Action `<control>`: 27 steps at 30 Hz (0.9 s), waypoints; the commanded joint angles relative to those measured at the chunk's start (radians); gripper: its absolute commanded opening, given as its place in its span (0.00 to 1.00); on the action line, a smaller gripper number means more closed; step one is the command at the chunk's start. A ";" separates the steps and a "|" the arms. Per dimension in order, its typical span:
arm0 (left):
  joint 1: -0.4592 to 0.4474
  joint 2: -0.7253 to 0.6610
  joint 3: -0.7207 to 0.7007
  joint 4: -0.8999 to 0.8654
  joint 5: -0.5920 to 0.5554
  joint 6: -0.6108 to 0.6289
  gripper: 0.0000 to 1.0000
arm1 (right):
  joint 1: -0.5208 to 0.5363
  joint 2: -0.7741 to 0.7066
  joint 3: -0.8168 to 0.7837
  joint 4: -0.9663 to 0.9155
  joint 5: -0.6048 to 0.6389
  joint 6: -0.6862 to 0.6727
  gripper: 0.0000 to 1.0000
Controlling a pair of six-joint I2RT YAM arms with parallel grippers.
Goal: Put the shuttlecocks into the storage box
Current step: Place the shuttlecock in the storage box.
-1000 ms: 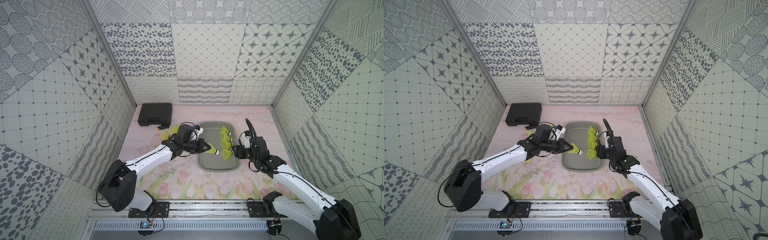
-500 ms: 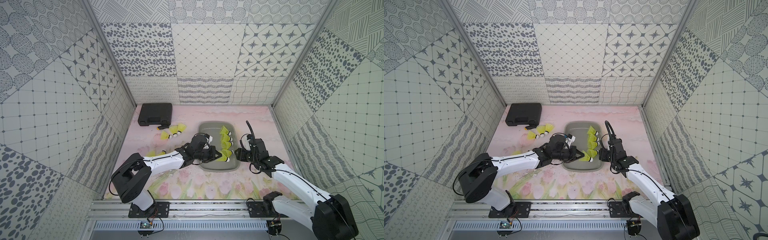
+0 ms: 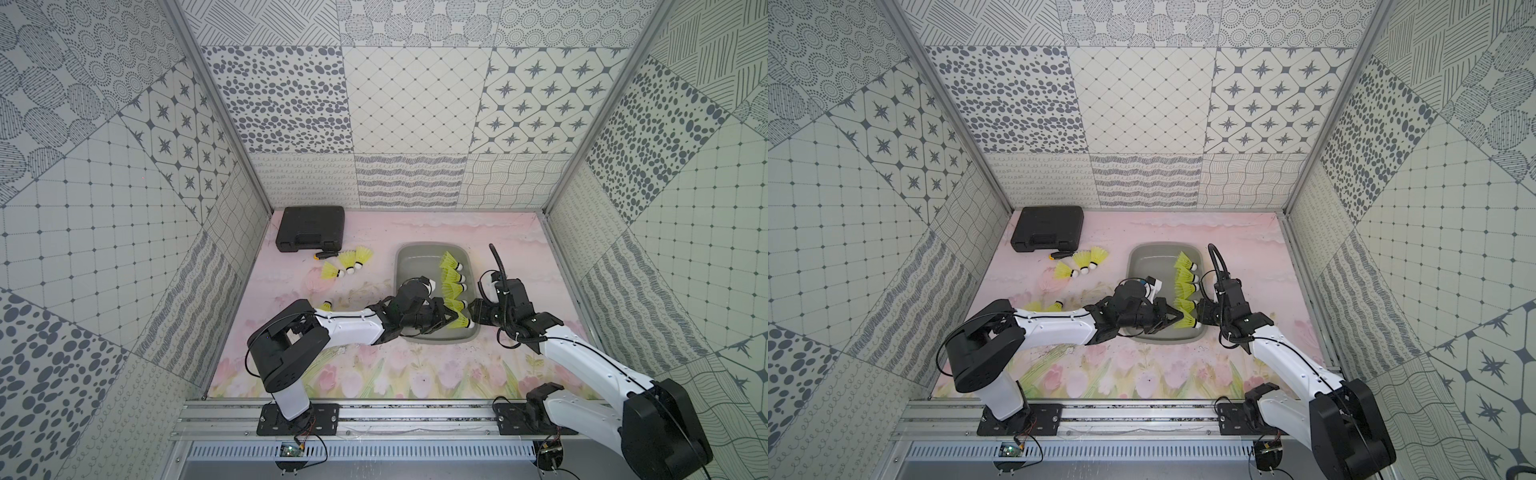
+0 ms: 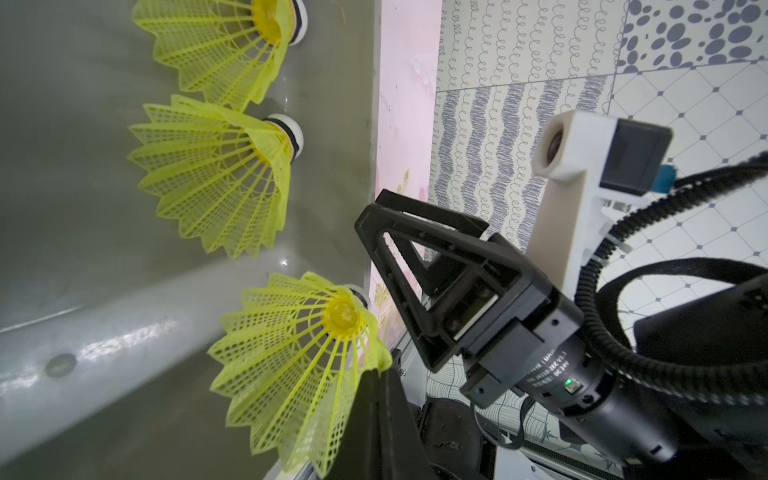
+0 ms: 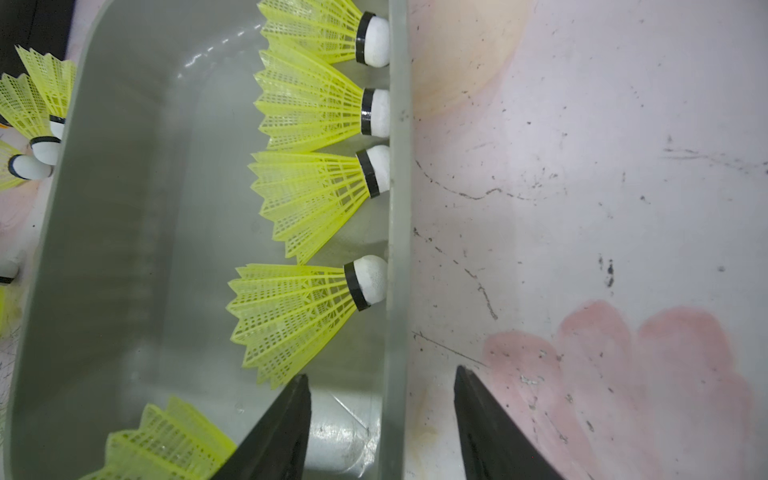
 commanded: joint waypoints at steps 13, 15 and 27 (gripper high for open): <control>-0.032 0.050 -0.031 0.143 -0.105 -0.115 0.00 | -0.005 0.004 -0.011 0.047 -0.018 -0.003 0.59; -0.034 0.055 -0.036 0.149 -0.107 -0.120 0.00 | -0.005 0.004 -0.009 0.046 -0.018 -0.003 0.59; -0.038 0.090 -0.051 0.178 -0.106 -0.138 0.00 | -0.006 0.006 -0.006 0.048 -0.023 -0.003 0.59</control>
